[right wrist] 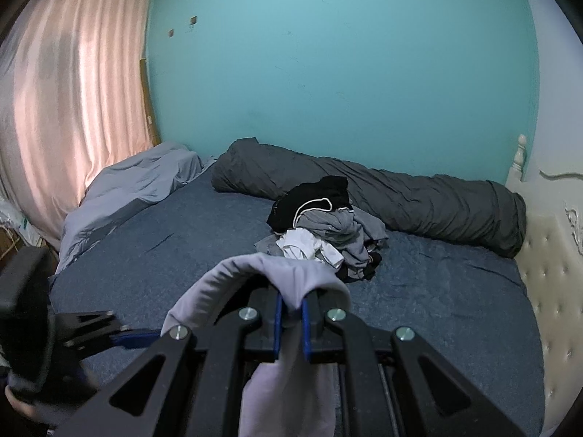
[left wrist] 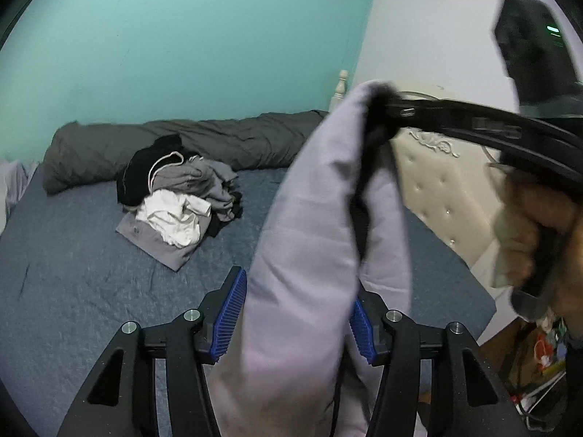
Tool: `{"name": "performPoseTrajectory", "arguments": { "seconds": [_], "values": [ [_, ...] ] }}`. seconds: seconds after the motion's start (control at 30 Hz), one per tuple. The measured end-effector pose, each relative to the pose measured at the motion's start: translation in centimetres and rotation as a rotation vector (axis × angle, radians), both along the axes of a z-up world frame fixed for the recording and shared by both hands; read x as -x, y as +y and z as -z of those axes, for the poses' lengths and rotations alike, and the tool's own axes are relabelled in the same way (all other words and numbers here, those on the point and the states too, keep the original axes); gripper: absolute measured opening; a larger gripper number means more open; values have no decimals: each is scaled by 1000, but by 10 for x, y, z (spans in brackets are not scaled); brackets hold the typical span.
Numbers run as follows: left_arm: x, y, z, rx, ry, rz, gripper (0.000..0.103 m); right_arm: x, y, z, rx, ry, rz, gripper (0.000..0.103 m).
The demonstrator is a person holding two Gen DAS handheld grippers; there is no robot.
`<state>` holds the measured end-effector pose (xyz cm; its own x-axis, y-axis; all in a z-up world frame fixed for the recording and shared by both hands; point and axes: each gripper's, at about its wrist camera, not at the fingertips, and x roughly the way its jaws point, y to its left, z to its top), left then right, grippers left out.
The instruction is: Fold clothes
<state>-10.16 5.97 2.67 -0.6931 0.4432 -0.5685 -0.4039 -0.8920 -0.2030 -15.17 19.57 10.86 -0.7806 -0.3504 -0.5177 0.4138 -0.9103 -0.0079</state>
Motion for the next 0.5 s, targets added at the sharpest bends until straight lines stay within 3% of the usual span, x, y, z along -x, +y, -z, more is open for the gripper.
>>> {"name": "performPoseTrajectory", "arguments": {
  "seconds": [0.03, 0.1, 0.27, 0.5],
  "values": [
    [2, -1, 2, -4, -3, -1, 45, 0, 0, 0, 1, 2, -3, 8],
    [4, -1, 5, 8, 0, -5, 14, -2, 1, -1, 0, 4, -5, 8],
    [5, -6, -10, 35, 52, -18, 10, -6, 5, -6, 25, 29, 0, 8],
    [2, -32, -70, -14, 131, -56, 9, -19, 14, -46, 48, 113, -7, 8]
  ]
}}
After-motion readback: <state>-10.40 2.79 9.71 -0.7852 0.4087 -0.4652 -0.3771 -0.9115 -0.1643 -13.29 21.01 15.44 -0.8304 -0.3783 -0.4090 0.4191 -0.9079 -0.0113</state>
